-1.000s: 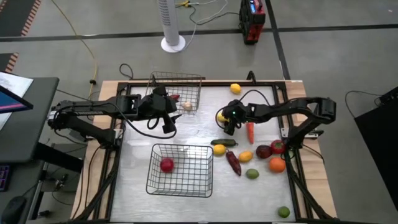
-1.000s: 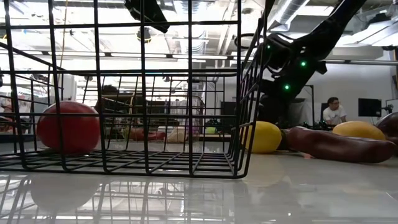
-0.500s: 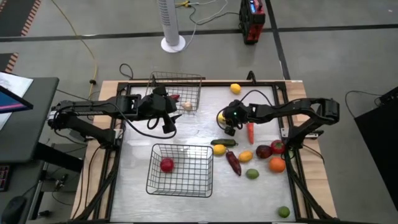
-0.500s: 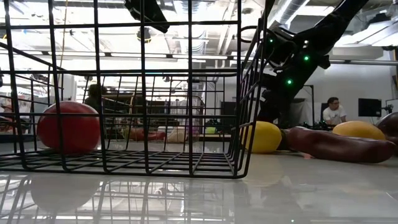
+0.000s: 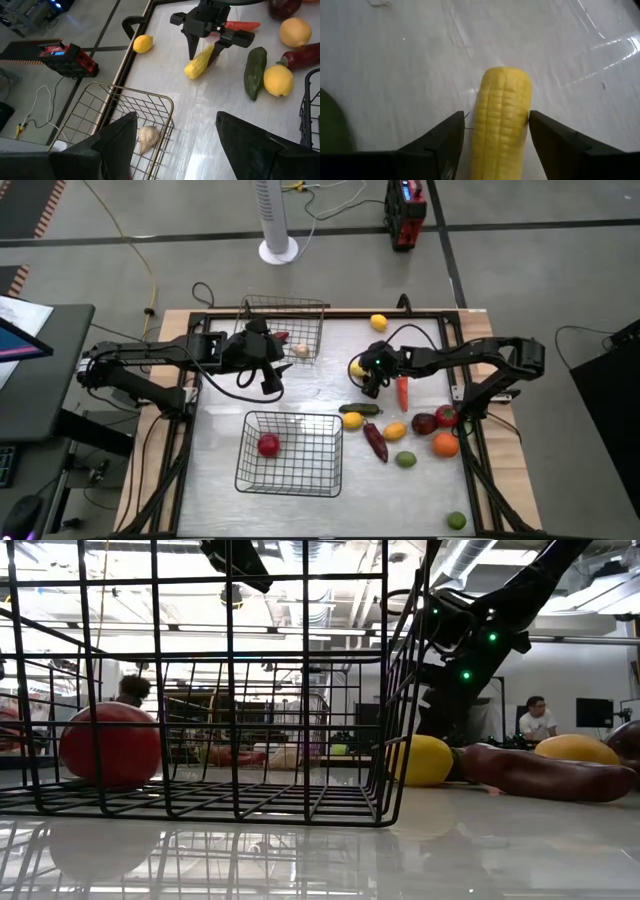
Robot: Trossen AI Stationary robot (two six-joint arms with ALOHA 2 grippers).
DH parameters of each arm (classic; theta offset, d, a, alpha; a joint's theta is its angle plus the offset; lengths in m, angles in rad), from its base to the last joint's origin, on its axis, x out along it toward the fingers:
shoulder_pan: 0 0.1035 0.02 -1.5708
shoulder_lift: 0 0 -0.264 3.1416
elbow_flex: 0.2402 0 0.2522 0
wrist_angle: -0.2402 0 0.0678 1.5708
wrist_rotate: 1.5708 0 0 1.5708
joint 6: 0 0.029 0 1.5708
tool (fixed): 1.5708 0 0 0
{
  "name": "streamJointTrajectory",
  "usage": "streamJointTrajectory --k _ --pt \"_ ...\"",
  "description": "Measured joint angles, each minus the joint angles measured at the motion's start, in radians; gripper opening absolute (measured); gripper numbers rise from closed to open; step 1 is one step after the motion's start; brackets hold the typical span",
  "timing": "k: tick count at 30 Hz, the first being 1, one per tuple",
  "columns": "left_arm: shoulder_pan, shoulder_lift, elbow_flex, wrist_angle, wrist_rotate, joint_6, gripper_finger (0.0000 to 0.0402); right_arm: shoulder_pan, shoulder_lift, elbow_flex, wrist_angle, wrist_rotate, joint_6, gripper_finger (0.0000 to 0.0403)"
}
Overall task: Sort produce into baskets
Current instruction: Put the yellow corn into the top wire basket
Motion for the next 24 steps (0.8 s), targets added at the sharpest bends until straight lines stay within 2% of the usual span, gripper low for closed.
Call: streamJointTrajectory --k 7,12,18,24 --pt "0.000 0.000 0.000 0.000 0.000 -0.002 0.0261 0.000 0.047 0.004 0.002 0.006 0.055 0.0198" --pt "0.000 0.000 0.000 0.000 0.000 -0.001 0.0261 0.001 0.076 0.005 0.009 0.061 0.051 0.0173" --pt "0.000 0.000 0.000 0.000 0.000 -0.001 0.0261 0.003 0.024 0.000 -0.016 0.059 0.026 0.0169" --pt "0.000 0.000 0.000 0.000 0.000 -0.001 0.0261 0.034 -0.094 0.025 -0.081 0.058 0.044 0.0167"
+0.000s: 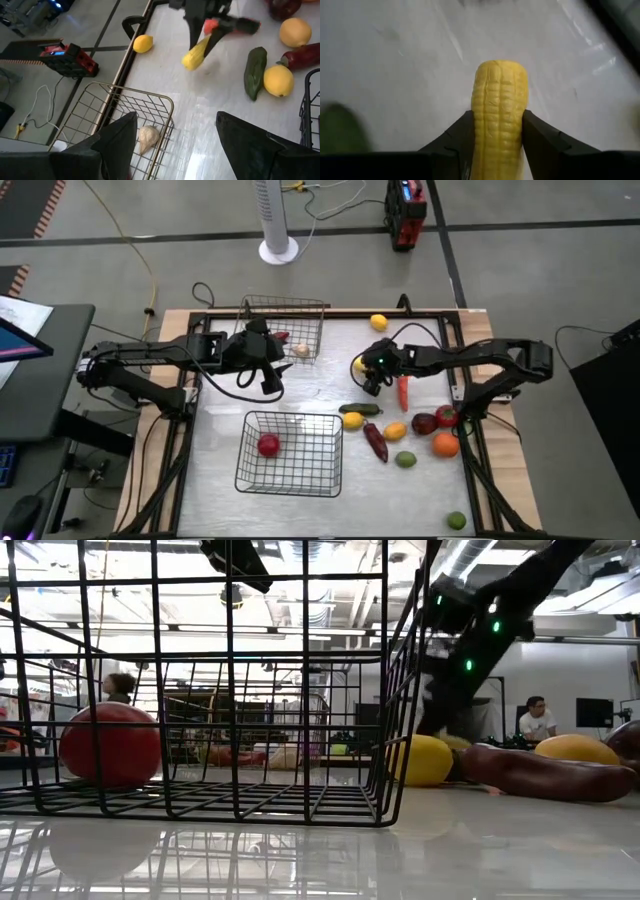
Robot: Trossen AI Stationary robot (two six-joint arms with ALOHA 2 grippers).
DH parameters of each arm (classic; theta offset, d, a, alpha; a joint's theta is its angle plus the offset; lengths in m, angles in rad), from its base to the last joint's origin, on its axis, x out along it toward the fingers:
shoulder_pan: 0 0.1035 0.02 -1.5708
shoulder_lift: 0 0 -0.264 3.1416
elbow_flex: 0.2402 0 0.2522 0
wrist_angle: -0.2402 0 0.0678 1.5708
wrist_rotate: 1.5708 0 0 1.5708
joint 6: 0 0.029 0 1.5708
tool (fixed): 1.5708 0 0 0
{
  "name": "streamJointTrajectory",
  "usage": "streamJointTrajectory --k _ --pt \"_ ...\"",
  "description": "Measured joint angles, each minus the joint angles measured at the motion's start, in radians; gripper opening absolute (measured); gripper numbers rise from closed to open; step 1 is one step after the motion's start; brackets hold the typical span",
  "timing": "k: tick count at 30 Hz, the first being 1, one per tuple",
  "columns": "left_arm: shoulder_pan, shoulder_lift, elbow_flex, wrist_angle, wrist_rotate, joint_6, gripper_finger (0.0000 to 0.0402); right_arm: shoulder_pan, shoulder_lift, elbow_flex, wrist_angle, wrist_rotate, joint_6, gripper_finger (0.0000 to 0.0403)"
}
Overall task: Sort produce into baskets
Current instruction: Put the yellow corn into the top wire basket
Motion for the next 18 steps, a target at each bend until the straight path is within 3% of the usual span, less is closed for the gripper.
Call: streamJointTrajectory --k 4,9,14,18 --pt "0.000 0.000 0.000 0.000 0.000 0.001 0.0261 0.084 -0.091 0.020 0.014 -0.055 0.007 0.0167" --pt "0.000 0.000 0.000 0.000 0.000 0.004 0.0261 0.243 -0.175 0.027 0.175 -0.141 0.011 0.0173" --pt "0.000 0.000 0.000 0.001 0.000 0.004 0.0261 0.380 -0.193 0.027 0.345 -0.156 -0.009 0.0174" --pt "0.000 0.000 0.000 0.003 0.000 0.003 0.0261 0.428 -0.183 0.028 0.446 -0.152 -0.026 0.0175"
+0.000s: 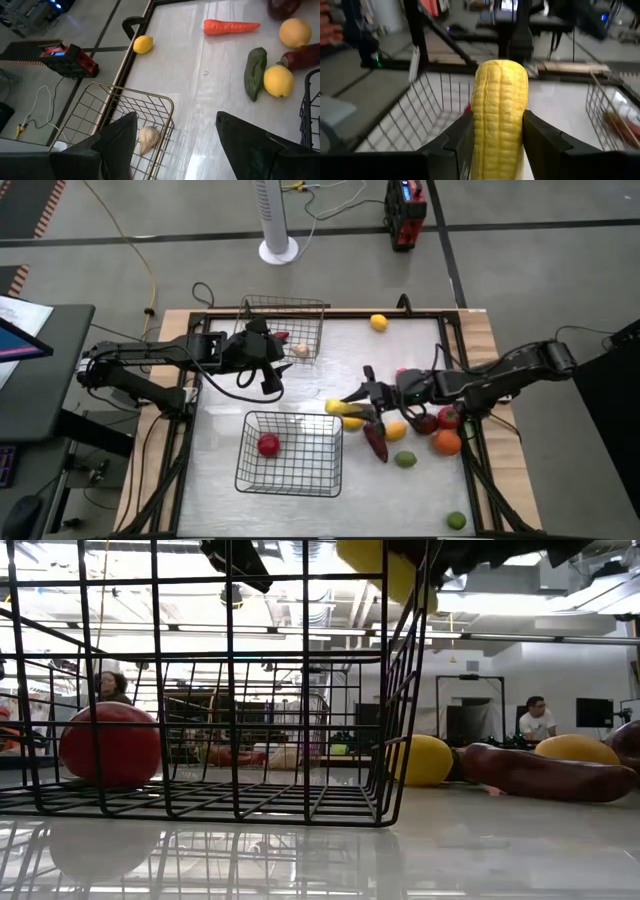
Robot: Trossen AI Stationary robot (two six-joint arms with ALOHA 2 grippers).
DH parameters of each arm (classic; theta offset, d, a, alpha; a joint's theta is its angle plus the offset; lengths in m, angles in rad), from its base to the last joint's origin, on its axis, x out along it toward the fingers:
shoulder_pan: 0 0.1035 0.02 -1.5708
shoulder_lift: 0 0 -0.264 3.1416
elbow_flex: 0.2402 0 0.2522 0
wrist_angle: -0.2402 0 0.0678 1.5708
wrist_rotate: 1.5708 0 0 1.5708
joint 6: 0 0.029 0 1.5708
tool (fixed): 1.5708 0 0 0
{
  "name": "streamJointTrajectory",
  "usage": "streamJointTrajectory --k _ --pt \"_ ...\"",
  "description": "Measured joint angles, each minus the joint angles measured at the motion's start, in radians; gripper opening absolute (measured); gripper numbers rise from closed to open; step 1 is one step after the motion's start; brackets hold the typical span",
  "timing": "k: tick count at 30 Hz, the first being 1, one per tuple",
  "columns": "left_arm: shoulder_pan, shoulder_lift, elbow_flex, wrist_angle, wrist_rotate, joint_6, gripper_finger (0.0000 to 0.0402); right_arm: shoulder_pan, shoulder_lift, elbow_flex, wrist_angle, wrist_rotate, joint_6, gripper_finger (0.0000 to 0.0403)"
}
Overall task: Sort produce into baskets
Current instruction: Put the yellow corn into the top wire basket
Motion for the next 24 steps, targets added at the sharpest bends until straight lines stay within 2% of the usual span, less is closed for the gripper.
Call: streamJointTrajectory --k 5,14,19,24 --pt "0.000 0.000 0.000 0.003 0.000 0.000 0.0261 0.006 0.051 0.001 0.090 -0.002 0.029 0.0175" --pt "0.000 0.000 0.000 0.023 0.000 0.006 0.0261 0.024 0.222 0.004 0.276 -0.008 0.029 0.0187" --pt "0.000 0.000 0.000 0.020 0.000 0.008 0.0261 0.046 0.266 0.056 0.256 -0.011 0.025 0.0195" --pt "0.000 0.000 0.000 0.020 -0.002 0.008 0.0261 0.060 0.268 0.102 0.145 0.005 -0.028 0.0193"
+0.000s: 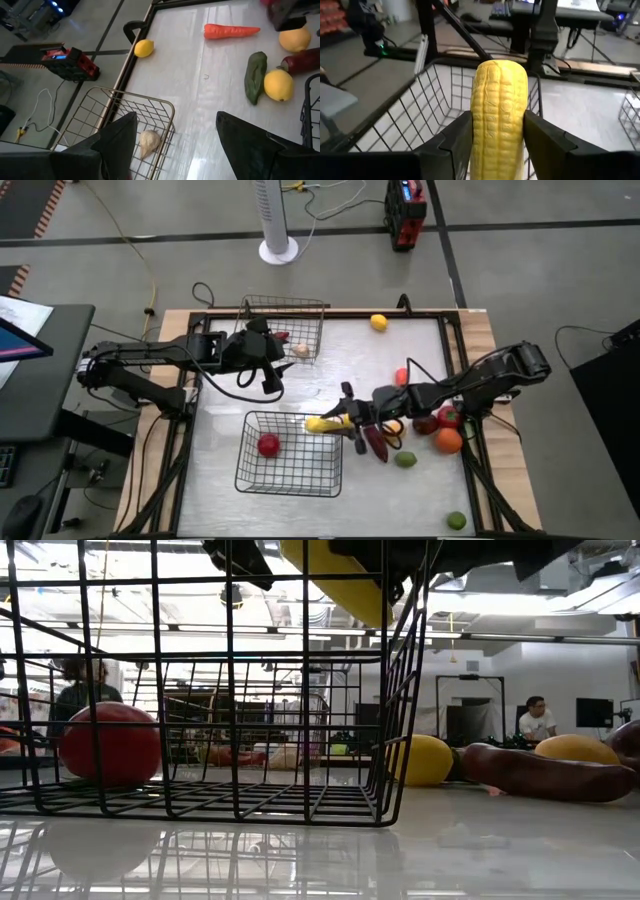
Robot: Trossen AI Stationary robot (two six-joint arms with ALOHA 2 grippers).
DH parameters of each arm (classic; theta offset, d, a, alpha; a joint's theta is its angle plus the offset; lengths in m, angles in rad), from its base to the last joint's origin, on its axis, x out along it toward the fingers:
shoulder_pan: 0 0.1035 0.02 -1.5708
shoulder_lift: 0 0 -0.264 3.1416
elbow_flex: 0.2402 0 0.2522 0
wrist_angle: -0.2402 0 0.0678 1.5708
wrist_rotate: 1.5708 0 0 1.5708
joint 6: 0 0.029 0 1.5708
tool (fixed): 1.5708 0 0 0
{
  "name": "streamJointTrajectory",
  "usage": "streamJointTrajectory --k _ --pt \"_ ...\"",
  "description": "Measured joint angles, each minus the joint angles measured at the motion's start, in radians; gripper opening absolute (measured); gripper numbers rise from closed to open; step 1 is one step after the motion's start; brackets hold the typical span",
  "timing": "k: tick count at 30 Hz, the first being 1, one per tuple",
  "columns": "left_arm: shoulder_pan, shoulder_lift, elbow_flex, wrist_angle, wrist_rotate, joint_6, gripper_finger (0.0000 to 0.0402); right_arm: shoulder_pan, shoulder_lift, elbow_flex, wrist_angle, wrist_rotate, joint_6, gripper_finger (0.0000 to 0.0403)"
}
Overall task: Sort produce into baskets
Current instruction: Put the yellow corn into the top wire basket, then put the green chili pepper into the top wire basket
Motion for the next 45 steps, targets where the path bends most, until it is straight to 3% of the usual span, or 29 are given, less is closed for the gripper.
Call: streamJointTrajectory --k 7,13,17,22,28,33,38,45 --pt "0.000 0.000 0.000 0.000 -0.001 0.000 0.0261 -0.030 -0.005 0.033 -0.090 0.187 -0.130 0.0155" --pt "0.000 0.000 0.000 0.004 -0.022 0.002 0.0261 -0.124 -0.005 0.061 -0.014 0.196 -0.303 0.0184" --pt "0.000 0.000 0.000 0.051 -0.053 0.038 0.0261 -0.240 0.010 0.102 0.045 0.102 -0.405 0.0201" --pt "0.001 -0.002 0.024 0.103 -0.104 0.110 0.0261 -0.404 0.104 0.174 0.101 -0.048 -0.396 0.0196" --pt "0.010 -0.001 0.068 0.133 -0.211 0.209 0.0261 -0.543 0.254 0.353 0.141 -0.074 -0.348 0.0185" --pt "0.041 -0.001 0.072 0.084 -0.311 0.264 0.0261 -0.606 0.362 0.511 -0.034 -0.082 -0.273 0.0182" --pt "0.126 0.000 0.072 -0.030 -0.310 0.260 0.0261 -0.649 0.409 0.630 -0.295 -0.081 -0.262 0.0194" --pt "0.204 0.000 0.072 -0.061 -0.160 0.212 0.0261 -0.611 0.306 0.653 -0.564 -0.066 -0.282 0.0213"
